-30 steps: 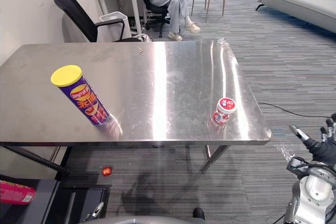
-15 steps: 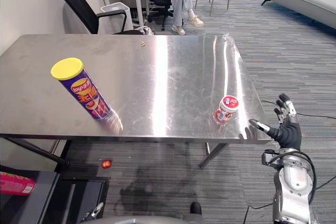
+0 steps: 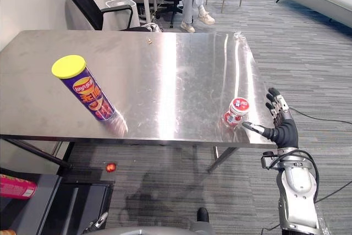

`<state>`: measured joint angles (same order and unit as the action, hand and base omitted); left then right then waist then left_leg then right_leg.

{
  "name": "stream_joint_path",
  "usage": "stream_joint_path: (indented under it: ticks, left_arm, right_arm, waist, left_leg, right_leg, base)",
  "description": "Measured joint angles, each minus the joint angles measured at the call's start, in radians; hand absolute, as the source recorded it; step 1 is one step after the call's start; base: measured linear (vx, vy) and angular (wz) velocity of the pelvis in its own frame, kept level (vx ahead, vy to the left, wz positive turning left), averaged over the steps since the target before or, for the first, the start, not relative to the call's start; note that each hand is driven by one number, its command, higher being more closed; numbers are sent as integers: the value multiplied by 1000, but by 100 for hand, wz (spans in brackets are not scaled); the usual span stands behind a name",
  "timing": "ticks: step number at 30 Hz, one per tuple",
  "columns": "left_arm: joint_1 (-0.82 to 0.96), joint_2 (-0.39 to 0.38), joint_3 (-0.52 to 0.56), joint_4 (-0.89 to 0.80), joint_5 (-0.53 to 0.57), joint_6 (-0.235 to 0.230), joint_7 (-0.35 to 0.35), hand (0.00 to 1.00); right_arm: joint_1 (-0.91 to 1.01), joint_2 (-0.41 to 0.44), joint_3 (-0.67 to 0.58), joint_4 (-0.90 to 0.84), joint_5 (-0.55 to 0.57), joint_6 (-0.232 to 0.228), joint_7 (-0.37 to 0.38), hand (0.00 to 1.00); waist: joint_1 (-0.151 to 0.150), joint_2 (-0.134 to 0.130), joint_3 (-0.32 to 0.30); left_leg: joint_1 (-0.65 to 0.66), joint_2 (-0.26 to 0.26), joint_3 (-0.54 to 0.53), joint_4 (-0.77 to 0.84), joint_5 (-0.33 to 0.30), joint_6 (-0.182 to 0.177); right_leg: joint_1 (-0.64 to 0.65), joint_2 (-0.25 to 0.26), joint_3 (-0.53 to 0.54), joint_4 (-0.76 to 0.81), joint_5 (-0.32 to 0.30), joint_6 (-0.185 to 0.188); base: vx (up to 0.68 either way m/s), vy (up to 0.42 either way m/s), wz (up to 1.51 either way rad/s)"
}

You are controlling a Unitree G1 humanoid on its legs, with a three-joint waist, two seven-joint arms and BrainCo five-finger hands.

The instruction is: Put the gum and the chips on the shelf.

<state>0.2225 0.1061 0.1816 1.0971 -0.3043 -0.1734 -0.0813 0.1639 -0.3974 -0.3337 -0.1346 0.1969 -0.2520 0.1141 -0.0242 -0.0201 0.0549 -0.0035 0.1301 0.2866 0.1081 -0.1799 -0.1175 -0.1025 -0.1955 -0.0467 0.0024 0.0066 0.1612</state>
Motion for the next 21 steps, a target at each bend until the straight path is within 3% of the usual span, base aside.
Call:
stream_joint_path:
  ticks: [21]
  left_arm:
    - [-1, 8, 0, 0, 4, 2, 25, 0]
  right_arm:
    - [-136, 4, -1, 195, -6, 11, -85, 0]
  waist:
    - [1, -6, 30]
  left_leg:
    - [-27, -4, -22, 4, 4, 3]
  right_leg:
    - [-13, -4, -13, -2, 12, -2]
  base:
    - [-3, -2, 2]
